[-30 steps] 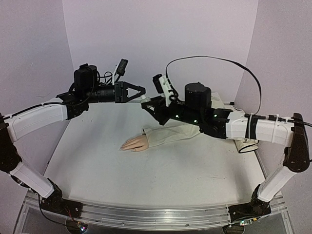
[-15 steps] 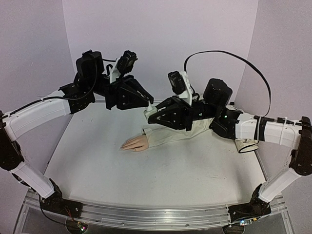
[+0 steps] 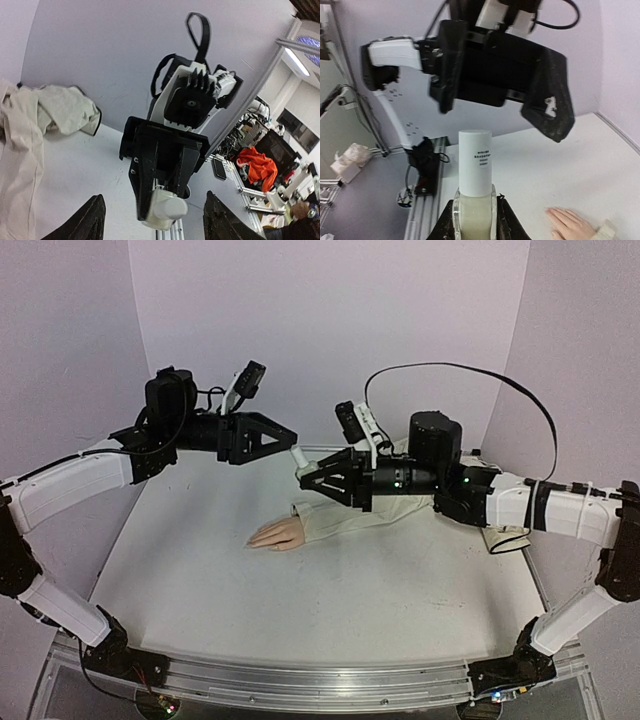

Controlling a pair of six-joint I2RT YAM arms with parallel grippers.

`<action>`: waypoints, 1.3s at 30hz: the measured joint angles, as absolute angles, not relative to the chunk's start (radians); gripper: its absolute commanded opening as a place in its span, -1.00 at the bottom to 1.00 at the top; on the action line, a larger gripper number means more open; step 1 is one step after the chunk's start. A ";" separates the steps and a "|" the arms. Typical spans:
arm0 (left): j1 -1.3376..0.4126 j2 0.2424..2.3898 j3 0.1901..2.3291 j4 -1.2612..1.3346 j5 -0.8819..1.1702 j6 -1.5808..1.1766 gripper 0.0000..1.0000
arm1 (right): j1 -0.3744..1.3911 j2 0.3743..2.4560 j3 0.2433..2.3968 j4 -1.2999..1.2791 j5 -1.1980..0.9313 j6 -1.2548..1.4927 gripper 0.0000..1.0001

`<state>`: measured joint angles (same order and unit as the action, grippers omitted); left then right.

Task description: Paint the nails

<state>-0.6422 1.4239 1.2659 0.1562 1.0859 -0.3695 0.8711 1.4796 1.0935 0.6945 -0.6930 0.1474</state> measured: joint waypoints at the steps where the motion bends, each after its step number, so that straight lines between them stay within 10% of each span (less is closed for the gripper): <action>1: -0.639 1.420 1.247 0.143 1.053 -0.378 0.37 | 0.871 1.488 1.099 0.669 -0.640 0.133 -1.00; 18: -0.649 1.421 1.262 -0.326 0.765 -0.278 -0.05 | 0.903 1.651 1.175 0.551 -0.414 0.072 -1.00; 32: -0.647 1.435 1.264 -0.358 0.773 -0.262 -1.00 | 0.926 1.683 1.205 0.545 -0.413 0.051 -0.99; 39: -0.655 1.443 1.298 -0.445 0.641 -0.236 -1.00 | 0.940 1.698 1.209 0.539 -0.279 0.059 0.65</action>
